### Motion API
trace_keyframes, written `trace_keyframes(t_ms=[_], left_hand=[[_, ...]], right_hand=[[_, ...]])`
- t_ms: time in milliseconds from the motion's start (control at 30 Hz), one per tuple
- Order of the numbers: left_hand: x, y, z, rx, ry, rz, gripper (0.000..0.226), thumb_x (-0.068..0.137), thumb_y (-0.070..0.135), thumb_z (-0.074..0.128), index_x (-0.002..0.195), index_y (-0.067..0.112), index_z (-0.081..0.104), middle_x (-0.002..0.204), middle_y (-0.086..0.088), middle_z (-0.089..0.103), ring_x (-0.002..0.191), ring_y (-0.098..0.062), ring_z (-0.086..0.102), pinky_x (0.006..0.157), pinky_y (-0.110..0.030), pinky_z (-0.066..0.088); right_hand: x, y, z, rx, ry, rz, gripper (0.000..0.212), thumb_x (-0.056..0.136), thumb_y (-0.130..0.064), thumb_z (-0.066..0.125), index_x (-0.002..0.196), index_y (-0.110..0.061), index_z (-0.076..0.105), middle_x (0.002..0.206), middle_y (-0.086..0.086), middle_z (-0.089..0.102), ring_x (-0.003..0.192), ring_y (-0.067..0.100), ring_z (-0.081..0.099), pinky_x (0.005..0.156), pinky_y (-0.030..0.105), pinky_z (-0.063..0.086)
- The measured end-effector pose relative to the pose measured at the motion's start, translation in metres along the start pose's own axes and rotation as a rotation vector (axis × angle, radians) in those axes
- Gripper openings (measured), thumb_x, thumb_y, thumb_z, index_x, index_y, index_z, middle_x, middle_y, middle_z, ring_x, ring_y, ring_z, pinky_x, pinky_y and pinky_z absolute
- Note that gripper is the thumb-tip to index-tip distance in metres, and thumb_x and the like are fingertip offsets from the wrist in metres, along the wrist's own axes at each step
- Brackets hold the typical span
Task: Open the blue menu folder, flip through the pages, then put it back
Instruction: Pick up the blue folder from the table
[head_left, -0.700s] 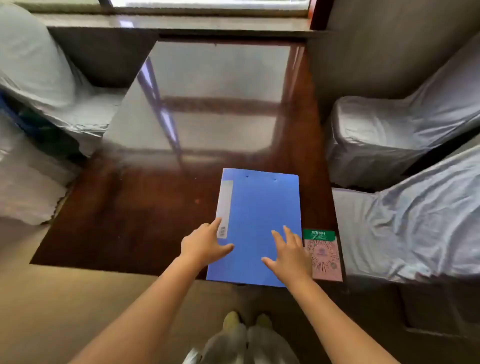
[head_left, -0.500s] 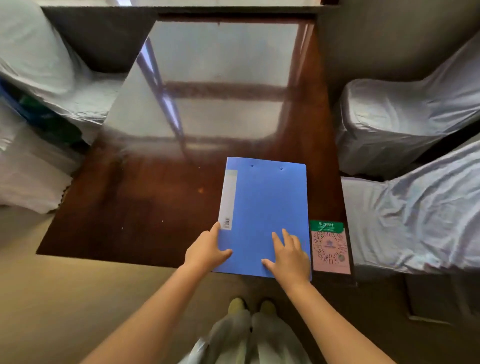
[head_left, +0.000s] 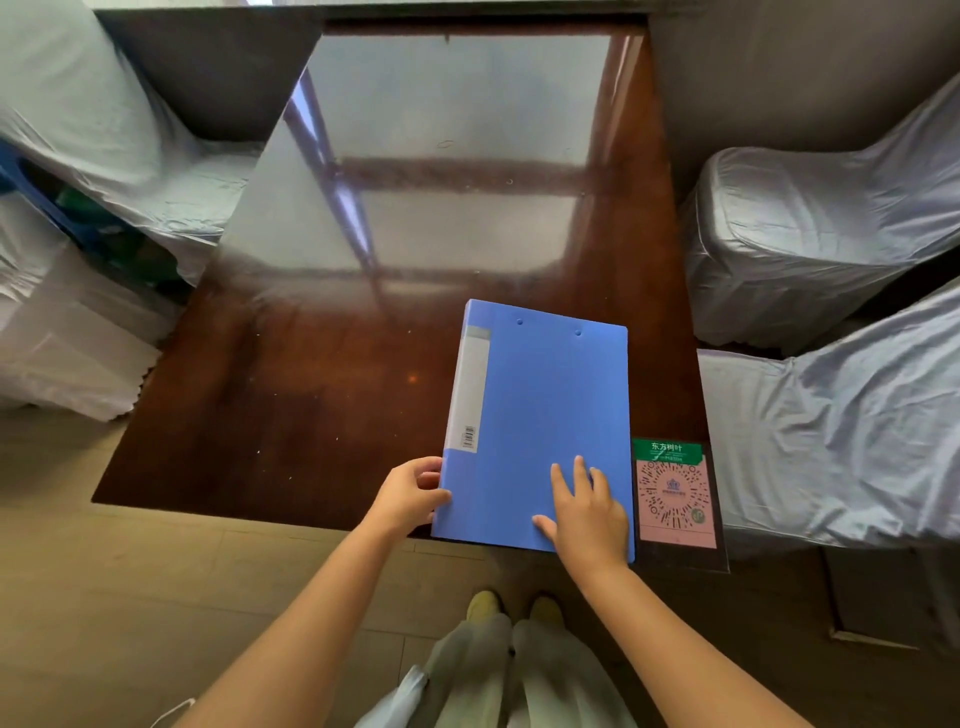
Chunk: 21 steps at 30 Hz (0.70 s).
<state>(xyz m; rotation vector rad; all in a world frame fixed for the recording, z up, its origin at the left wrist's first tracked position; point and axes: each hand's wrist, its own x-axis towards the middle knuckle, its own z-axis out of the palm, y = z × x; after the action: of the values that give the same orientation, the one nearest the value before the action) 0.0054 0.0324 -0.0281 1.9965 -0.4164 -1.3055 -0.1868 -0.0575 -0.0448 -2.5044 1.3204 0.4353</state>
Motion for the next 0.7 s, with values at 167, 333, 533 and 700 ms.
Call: trace_keyframes(t_ms=[167, 333, 533, 700], left_hand=[[-0.012, 0.001, -0.007, -0.059, -0.012, 0.037, 0.037, 0.085, 0.002, 0.062, 0.117, 0.017, 0.055, 0.099, 0.003, 0.065, 0.098, -0.018, 0.062, 0.064, -0.027, 0.058], [-0.025, 0.009, -0.03, -0.255, 0.006, 0.095, 0.035, 0.087, -0.001, 0.058, 0.12, 0.013, 0.056, 0.106, -0.003, 0.068, 0.096, -0.015, 0.066, 0.064, -0.025, 0.058], [-0.043, 0.03, -0.055, -0.409, -0.019, 0.231, 0.034, 0.087, 0.001, 0.058, 0.117, 0.017, 0.057, 0.105, -0.003, 0.073, 0.095, -0.019, 0.07, 0.067, -0.03, 0.06], [-0.059, 0.055, -0.065, -0.468, -0.125, 0.367, 0.04, 0.078, 0.009, 0.062, 0.117, 0.019, 0.06, 0.11, -0.004, 0.072, 0.101, -0.023, 0.068, 0.069, -0.029, 0.059]], right_hand=[[-0.002, 0.002, -0.006, 0.067, 0.015, -0.018, 0.073, 0.087, -0.054, 0.049, 0.145, -0.022, 0.02, 0.155, 0.008, 0.022, 0.14, 0.027, 0.022, 0.096, 0.033, 0.045], [-0.001, 0.005, -0.026, 0.319, 0.062, -0.039, 0.071, 0.083, -0.048, 0.061, 0.142, -0.027, 0.029, 0.154, 0.0, 0.028, 0.139, 0.022, 0.027, 0.091, 0.035, 0.05], [0.009, 0.032, -0.073, 0.818, 0.118, 0.161, 0.075, 0.082, -0.03, 0.069, 0.143, -0.021, 0.026, 0.15, 0.009, 0.033, 0.133, 0.029, 0.037, 0.096, 0.042, 0.046], [0.006, 0.068, -0.127, 1.298, -0.085, 0.046, 0.047, 0.088, -0.015, 0.06, 0.132, -0.018, 0.045, 0.108, -0.001, 0.069, 0.093, 0.014, 0.067, 0.071, 0.034, 0.058]])
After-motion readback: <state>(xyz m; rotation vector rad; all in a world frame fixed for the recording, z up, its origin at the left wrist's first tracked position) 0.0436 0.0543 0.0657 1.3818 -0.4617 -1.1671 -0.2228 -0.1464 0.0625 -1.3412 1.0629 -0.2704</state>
